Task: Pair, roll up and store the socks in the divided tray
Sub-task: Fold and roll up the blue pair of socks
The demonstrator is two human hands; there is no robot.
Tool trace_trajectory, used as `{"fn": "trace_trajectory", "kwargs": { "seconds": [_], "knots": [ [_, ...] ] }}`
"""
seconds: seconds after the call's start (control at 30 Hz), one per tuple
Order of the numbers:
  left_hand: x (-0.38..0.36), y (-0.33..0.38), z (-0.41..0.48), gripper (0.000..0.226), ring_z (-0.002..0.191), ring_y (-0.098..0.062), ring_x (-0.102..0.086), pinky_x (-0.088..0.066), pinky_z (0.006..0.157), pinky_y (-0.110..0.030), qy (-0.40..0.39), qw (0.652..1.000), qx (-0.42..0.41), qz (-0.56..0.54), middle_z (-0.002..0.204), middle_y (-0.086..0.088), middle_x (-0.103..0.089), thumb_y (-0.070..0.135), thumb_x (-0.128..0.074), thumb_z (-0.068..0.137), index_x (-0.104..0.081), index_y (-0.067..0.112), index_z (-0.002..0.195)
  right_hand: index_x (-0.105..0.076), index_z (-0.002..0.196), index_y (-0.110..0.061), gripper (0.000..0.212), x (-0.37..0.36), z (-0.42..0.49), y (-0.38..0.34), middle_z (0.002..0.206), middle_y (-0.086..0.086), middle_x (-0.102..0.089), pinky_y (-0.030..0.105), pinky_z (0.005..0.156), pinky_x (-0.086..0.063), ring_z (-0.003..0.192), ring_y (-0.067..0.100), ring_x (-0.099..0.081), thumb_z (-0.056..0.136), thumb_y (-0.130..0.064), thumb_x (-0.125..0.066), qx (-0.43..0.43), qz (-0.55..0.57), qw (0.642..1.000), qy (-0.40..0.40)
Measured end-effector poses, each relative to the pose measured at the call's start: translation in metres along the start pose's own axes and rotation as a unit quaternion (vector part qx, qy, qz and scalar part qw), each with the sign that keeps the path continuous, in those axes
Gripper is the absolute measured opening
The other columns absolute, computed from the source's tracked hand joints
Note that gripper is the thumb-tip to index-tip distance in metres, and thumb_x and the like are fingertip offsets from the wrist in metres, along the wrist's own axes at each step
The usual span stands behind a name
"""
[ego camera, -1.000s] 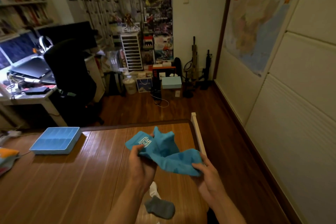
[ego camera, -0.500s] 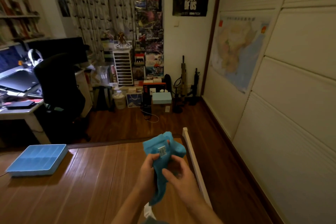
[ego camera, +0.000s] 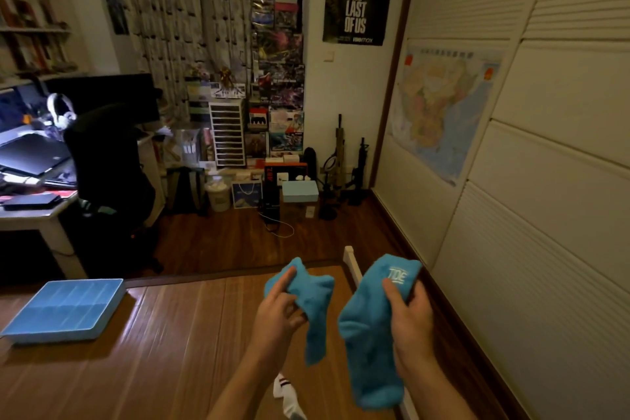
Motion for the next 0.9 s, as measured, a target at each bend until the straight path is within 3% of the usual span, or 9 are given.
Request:
{"fn": "trace_trajectory", "kwargs": {
  "seconds": [0.13,0.27,0.37,0.47,0.57,0.67,0.73,0.8,0.9],
  "knots": [
    [0.017,0.011,-0.009,0.064,0.108,-0.027,-0.073,-0.063,0.080,-0.040,-0.013,0.999,-0.018,-0.025,0.122,-0.003,-0.072,-0.002,-0.067,0.084,-0.054,0.024,0.142,-0.062,0.105,-0.030,0.014,-0.004,-0.006,-0.007,0.102,0.001,-0.074,0.040,0.075,-0.060,0.091,0.020,-0.074,0.094,-0.024,-0.069,0.026,-0.041,0.999,0.006],
    [0.022,0.018,-0.012,0.073,0.120,-0.028,-0.068,-0.062,0.088,-0.043,-0.033,0.999,-0.042,-0.004,0.132,-0.008,-0.068,-0.008,-0.075,0.078,-0.055,0.025,0.141,-0.065,0.111,-0.023,0.018,-0.020,-0.015,-0.002,0.101,0.005,-0.077,0.027,0.061,-0.059,0.085,0.019,-0.076,0.093,-0.023,-0.069,-0.012,-0.029,0.997,-0.069],
    [0.019,0.029,-0.017,0.071,0.119,-0.028,-0.069,-0.062,0.087,-0.039,-0.031,0.998,-0.059,-0.016,0.128,-0.005,-0.071,-0.003,-0.079,0.075,-0.057,0.022,0.138,-0.065,0.118,-0.013,0.032,-0.037,-0.022,0.007,0.107,0.014,-0.076,0.034,0.068,-0.061,0.094,0.029,-0.075,0.089,-0.025,-0.070,-0.083,0.043,0.985,-0.147],
    [0.020,0.037,-0.020,0.055,0.108,-0.025,-0.074,-0.063,0.079,-0.034,0.015,0.997,-0.069,0.013,0.118,-0.004,-0.075,0.008,-0.077,0.076,-0.065,0.017,0.129,-0.061,0.128,-0.011,0.045,-0.050,-0.027,0.011,0.115,0.018,-0.073,0.037,0.073,-0.059,0.100,0.031,-0.073,0.086,-0.025,-0.068,-0.139,0.102,0.964,-0.201],
    [0.023,0.037,-0.019,0.020,0.081,-0.020,-0.076,-0.062,0.064,-0.027,0.071,0.994,-0.051,0.073,0.091,-0.005,-0.079,0.003,-0.063,0.096,-0.069,0.008,0.115,-0.059,0.131,-0.011,0.047,-0.057,-0.030,0.013,0.118,0.018,-0.072,0.038,0.076,-0.059,0.105,0.032,-0.072,0.087,-0.025,-0.067,-0.154,0.104,0.953,-0.241],
    [0.024,0.034,-0.018,0.027,0.072,-0.019,-0.067,-0.058,0.057,-0.022,0.107,0.985,-0.029,0.129,0.080,-0.010,-0.072,-0.005,-0.043,0.102,-0.067,0.006,0.094,-0.060,0.131,-0.013,0.047,-0.056,-0.028,0.012,0.118,0.016,-0.072,0.037,0.079,-0.059,0.108,0.031,-0.071,0.086,-0.027,-0.067,-0.155,0.107,0.948,-0.257],
    [0.029,0.032,-0.020,0.023,0.071,-0.021,-0.057,-0.053,0.054,-0.023,0.158,0.965,-0.022,0.206,0.090,-0.018,-0.060,-0.003,-0.045,0.103,-0.062,0.004,0.088,-0.061,0.130,-0.012,0.046,-0.054,-0.026,0.013,0.120,0.016,-0.072,0.036,0.080,-0.059,0.110,0.031,-0.070,0.087,-0.028,-0.067,-0.148,0.091,0.949,-0.265],
    [0.035,0.026,-0.021,0.008,0.082,-0.023,-0.058,-0.050,0.056,-0.019,0.213,0.955,-0.021,0.204,0.112,-0.023,-0.055,-0.006,-0.061,0.094,-0.061,-0.001,0.101,-0.062,0.129,-0.010,0.044,-0.052,-0.024,0.015,0.119,0.015,-0.072,0.034,0.079,-0.059,0.109,0.030,-0.070,0.089,-0.029,-0.067,-0.131,0.056,0.952,-0.271],
    [0.040,0.026,-0.032,0.027,0.102,-0.029,-0.055,-0.048,0.071,-0.027,0.260,0.925,-0.059,0.272,0.122,-0.015,-0.049,-0.001,-0.074,0.086,-0.058,0.011,0.103,-0.064,0.124,-0.014,0.040,-0.048,-0.025,0.021,0.113,0.012,-0.074,0.035,0.078,-0.060,0.104,0.030,-0.072,0.088,-0.029,-0.070,-0.106,0.008,0.955,-0.275]
  ]
}}
Point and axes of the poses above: each hand's wrist, its own z-axis towards the middle knuckle, its own x-axis out of the back of the hand, y = z × x, the point moved 7 cm from there along z, towards the middle knuckle
